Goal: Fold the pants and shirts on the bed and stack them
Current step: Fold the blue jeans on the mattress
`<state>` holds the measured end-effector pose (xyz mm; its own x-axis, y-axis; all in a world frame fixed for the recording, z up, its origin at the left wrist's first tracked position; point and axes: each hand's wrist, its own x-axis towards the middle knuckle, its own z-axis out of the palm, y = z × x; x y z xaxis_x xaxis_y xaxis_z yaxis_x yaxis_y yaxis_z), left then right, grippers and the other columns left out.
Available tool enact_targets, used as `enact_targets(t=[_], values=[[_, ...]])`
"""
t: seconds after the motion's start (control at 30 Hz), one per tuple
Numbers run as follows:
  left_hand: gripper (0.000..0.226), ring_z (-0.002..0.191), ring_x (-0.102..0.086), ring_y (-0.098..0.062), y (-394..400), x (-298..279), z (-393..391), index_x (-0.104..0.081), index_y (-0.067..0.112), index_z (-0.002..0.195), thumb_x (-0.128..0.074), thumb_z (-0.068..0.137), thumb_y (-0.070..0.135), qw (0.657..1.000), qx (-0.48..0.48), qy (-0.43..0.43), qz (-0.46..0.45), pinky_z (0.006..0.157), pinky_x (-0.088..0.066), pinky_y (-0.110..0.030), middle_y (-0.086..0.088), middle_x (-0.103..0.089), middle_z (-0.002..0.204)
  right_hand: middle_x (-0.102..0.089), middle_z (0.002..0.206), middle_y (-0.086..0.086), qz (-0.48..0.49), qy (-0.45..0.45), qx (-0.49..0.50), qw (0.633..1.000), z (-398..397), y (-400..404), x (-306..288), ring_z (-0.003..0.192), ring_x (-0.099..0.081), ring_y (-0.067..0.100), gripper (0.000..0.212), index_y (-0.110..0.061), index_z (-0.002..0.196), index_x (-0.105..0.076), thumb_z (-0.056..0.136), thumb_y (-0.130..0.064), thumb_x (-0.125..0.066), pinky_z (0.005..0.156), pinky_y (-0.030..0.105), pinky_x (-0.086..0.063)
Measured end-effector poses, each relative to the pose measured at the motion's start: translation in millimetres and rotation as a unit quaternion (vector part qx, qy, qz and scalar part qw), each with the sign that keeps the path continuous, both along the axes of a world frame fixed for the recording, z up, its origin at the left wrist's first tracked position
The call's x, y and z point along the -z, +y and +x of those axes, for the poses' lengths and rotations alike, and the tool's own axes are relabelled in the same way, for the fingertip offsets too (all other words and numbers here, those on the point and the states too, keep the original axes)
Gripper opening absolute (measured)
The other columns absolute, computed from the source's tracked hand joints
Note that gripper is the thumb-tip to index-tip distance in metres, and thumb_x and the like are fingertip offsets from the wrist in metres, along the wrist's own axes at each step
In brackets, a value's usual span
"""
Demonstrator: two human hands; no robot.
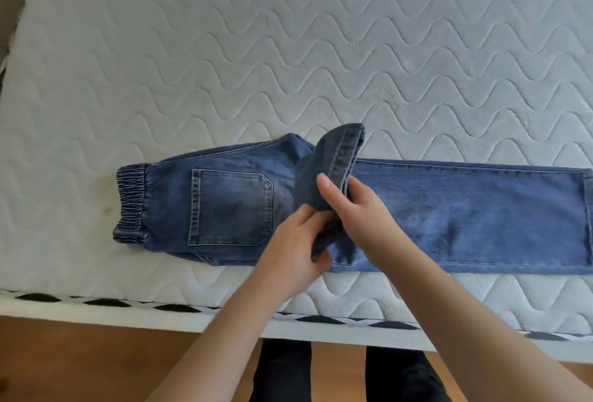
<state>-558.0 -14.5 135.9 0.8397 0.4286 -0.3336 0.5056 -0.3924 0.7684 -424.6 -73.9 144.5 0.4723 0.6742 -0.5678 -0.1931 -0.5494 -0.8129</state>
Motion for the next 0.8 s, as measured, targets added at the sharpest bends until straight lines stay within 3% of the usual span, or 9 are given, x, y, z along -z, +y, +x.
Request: enact_targets(t=[0.1, 0.2, 0.3, 0.4, 0.47, 0.53, 0.6, 0.7, 0.8], values=[[0.042, 0.106, -0.054, -0.015, -16.1, -3.1, 2.7, -0.062, 0.023, 0.128, -0.065, 0.087, 0.022, 0.998, 0.056, -0.019, -0.014, 0.095, -0.044, -0.029, 0.005, -0.056, 0.113, -0.060, 0.063, -0.010, -0.044, -0.053, 0.051, 0.996, 15.4, -21.7, -2.8, 0.064, -0.057, 0.006, 0.036, -0.015, 0.075, -0.059, 0.089, -0.047, -0.062, 0.070, 0.037, -0.051], [0.023, 0.098, -0.057, -0.001, -13.9, -7.8, 6.6, -0.067, 0.018, 0.112, -0.058, 0.095, 0.008, 0.993, -0.075, -0.081, -0.032, 0.086, -0.043, -0.015, 0.008, -0.058, 0.105, -0.072, 0.092, 0.017, -0.041, 0.017, 0.049, 0.998, 28.5, -43.2, -13.1, 0.093, -0.069, 0.030, 0.055, 0.003, 0.093, -0.061, 0.078, -0.050, -0.062, 0.092, 0.051, -0.053], [0.027, 0.107, -0.053, 0.004, -3.3, -13.1, 34.3, -0.059, 0.016, 0.122, -0.060, 0.095, 0.010, 0.980, -0.152, -0.122, 0.026, 0.094, -0.043, -0.015, 0.006, -0.055, 0.117, -0.065, 0.082, 0.015, -0.039, 0.034, 0.005, 0.999, 43.8, -67.1, -22.3, 0.081, -0.063, 0.026, 0.053, 0.008, 0.092, -0.057, 0.070, -0.040, -0.059, 0.084, 0.040, -0.050], [0.048, 0.127, -0.042, 0.005, 10.1, -18.0, 82.0, -0.046, 0.033, 0.141, -0.061, 0.096, 0.032, 0.996, -0.032, -0.051, -0.068, 0.109, -0.030, -0.011, 0.018, -0.047, 0.138, -0.058, 0.070, -0.002, -0.007, 0.059, 0.013, 0.998, 63.3, -90.8, -29.8, 0.072, -0.056, 0.012, 0.015, -0.013, 0.071, -0.064, 0.069, -0.023, -0.053, 0.068, 0.023, -0.047], [0.033, 0.124, -0.047, 0.008, 11.6, -21.6, 116.3, -0.052, 0.056, 0.125, -0.058, 0.094, 0.048, 0.981, 0.091, 0.030, -0.167, 0.111, -0.037, -0.025, 0.029, -0.056, 0.130, -0.069, 0.082, 0.001, 0.031, 0.099, 0.018, 0.994, 79.5, -106.9, -32.6, 0.084, -0.065, 0.016, 0.028, -0.018, 0.083, -0.071, 0.069, -0.014, -0.048, 0.073, 0.023, -0.053], [0.025, 0.120, -0.058, -0.003, 3.5, -20.1, 146.7, -0.061, 0.048, 0.115, -0.062, 0.090, 0.049, 0.954, 0.160, 0.054, -0.246, 0.106, -0.044, -0.035, 0.014, -0.067, 0.123, -0.072, 0.090, 0.004, 0.042, 0.107, 0.043, 0.992, 95.3, -123.5, -32.9, 0.090, -0.066, 0.019, 0.037, -0.015, 0.091, -0.072, 0.066, -0.010, -0.046, 0.076, 0.027, -0.053], [0.024, 0.106, -0.065, -0.013, -9.3, -16.5, 173.1, -0.066, 0.028, 0.113, -0.066, 0.091, 0.037, 0.936, 0.185, 0.056, -0.294, 0.100, -0.049, -0.038, -0.003, -0.072, 0.113, -0.069, 0.077, -0.003, 0.022, 0.086, 0.102, 0.991, 112.9, -142.9, -30.2, 0.076, -0.064, 0.012, 0.031, -0.020, 0.079, -0.072, 0.063, -0.012, -0.048, 0.067, 0.025, -0.049], [0.014, 0.088, -0.067, -0.011, -29.7, -9.7, 208.1, -0.063, 0.023, 0.101, -0.064, 0.092, 0.034, 0.940, 0.164, 0.033, -0.296, 0.083, -0.053, -0.035, 0.005, -0.072, 0.093, -0.071, 0.077, 0.000, -0.006, 0.045, 0.144, 0.989, 141.4, -180.1, -21.3, 0.074, -0.067, 0.012, 0.022, -0.021, 0.080, -0.070, 0.070, -0.017, -0.051, 0.067, 0.028, -0.053], [0.008, 0.087, -0.069, -0.021, -53.6, -1.6, 243.5, -0.059, 0.028, 0.097, -0.062, 0.094, 0.035, 0.968, 0.154, 0.008, -0.199, 0.084, -0.053, -0.040, -0.002, -0.074, 0.093, -0.073, 0.088, 0.005, -0.065, -0.071, 0.133, 0.986, 167.5, -225.4, -7.1, 0.082, -0.069, 0.020, 0.013, -0.019, 0.092, -0.066, 0.082, -0.022, -0.059, 0.079, 0.039, -0.055]])
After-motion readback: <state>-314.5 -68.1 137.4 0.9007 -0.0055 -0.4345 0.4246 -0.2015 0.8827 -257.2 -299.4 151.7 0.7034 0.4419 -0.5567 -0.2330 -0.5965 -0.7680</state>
